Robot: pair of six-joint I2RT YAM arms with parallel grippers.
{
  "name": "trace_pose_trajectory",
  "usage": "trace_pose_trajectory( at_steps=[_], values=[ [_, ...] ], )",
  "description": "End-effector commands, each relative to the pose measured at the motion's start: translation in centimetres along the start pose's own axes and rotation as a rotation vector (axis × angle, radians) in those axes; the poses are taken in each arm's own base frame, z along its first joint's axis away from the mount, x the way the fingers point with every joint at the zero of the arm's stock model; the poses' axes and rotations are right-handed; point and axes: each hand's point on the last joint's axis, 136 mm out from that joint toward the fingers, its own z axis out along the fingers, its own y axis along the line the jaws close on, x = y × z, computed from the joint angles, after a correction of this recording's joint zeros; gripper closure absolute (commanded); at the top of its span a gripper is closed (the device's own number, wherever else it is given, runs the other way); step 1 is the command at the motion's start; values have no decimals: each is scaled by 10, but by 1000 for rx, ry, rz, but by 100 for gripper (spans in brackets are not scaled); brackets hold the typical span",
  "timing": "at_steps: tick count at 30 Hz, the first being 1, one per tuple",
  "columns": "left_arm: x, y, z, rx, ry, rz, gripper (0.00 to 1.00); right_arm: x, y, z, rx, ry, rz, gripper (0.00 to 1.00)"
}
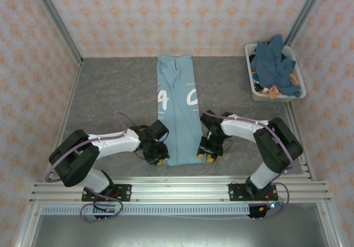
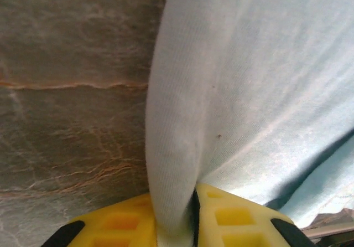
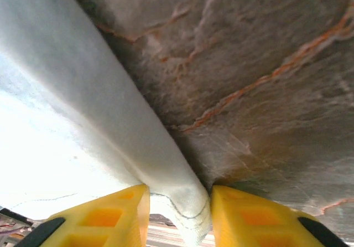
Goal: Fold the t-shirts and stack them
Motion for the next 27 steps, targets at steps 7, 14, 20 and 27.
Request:
trace_pose_trajectory(
  at_steps=[7, 14, 20, 27],
  values=[
    [-3, -16, -6, 38, -36, 43, 88, -6, 21, 0, 4, -34, -40, 89],
    [7, -1, -10, 30, -10, 41, 100, 16, 4, -9, 45, -2, -44, 100],
    [27, 1, -23, 77, 23, 79, 100, 49, 1, -22, 29, 21, -70, 100],
    [3, -35, -66, 216, -142, 58, 100, 29, 27, -67, -13, -136, -59, 100]
  ],
)
